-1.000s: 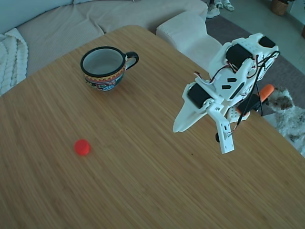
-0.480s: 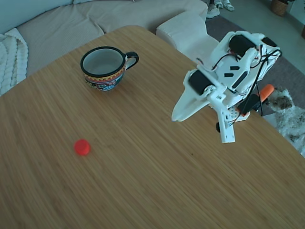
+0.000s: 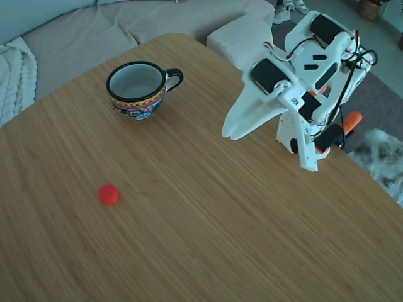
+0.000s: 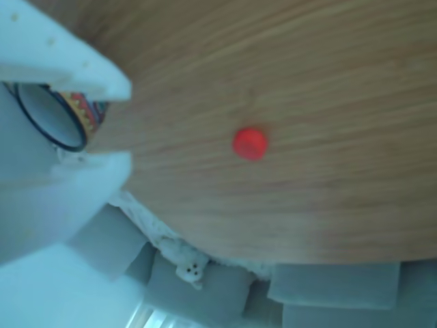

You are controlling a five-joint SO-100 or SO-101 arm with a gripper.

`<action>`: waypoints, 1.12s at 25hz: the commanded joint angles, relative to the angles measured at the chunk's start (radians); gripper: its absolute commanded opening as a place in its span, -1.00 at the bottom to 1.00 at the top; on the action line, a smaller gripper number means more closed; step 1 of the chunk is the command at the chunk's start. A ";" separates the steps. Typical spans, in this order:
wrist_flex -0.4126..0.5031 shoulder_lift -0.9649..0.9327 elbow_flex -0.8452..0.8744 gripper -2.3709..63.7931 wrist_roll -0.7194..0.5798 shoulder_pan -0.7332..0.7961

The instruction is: Grasp a red cap and put it in the cup.

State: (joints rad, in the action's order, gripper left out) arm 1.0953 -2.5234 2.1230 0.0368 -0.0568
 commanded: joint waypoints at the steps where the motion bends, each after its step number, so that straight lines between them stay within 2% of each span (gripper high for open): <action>1: 0.002 0.172 -0.181 -0.75 -0.002 -0.012; 3: 0.014 0.291 -0.270 -0.71 -0.002 -0.029; 7: 0.055 0.514 -0.443 -0.34 0.005 -0.075; 14: 0.055 0.821 -0.687 -0.25 -0.009 -0.276; 18: 0.095 0.985 -0.793 0.29 -0.020 -0.367; 21: 0.129 1.074 -0.867 0.55 -0.020 -0.407; 24: 0.179 1.129 -0.951 0.67 -0.023 -0.430; 28: 0.249 1.183 -1.062 0.68 -0.028 -0.423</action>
State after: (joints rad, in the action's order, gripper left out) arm 1.3238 -1.3376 1.1658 0.0169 -0.4878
